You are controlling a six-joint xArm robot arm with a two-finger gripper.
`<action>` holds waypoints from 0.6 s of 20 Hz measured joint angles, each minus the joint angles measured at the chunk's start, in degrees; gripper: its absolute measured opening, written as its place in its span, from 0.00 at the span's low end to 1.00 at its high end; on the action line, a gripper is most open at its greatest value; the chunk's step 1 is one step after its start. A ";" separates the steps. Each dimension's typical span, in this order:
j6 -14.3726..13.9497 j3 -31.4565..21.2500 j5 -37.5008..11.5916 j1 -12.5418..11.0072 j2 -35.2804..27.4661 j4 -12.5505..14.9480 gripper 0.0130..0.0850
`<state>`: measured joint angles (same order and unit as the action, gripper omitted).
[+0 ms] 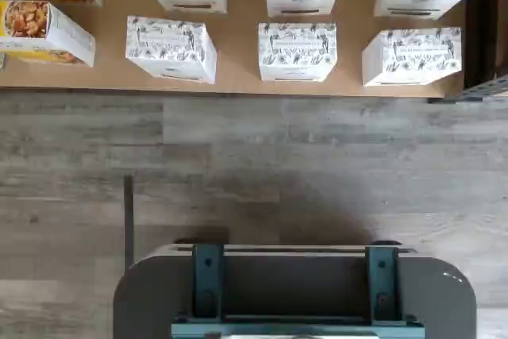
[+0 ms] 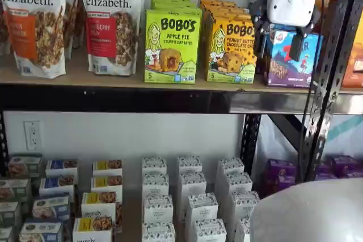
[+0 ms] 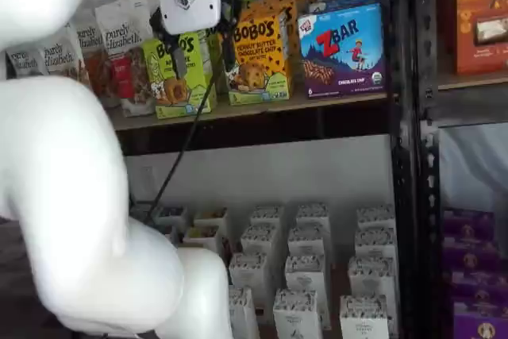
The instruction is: Pick up the orange box on the top shelf, the fifth box from the left
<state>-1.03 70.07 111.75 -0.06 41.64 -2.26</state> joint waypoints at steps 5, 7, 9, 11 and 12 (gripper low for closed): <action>0.10 3.05 5.76 -0.56 -3.11 -0.83 1.00; 0.13 3.00 5.60 -0.56 -3.08 -0.79 1.00; 0.14 2.93 5.24 -0.49 -2.99 -0.63 1.00; -0.06 2.59 4.32 0.06 -2.78 0.02 1.00; -0.29 2.30 3.50 0.50 -2.65 0.50 1.00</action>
<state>-1.32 72.37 115.25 0.44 38.99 -1.77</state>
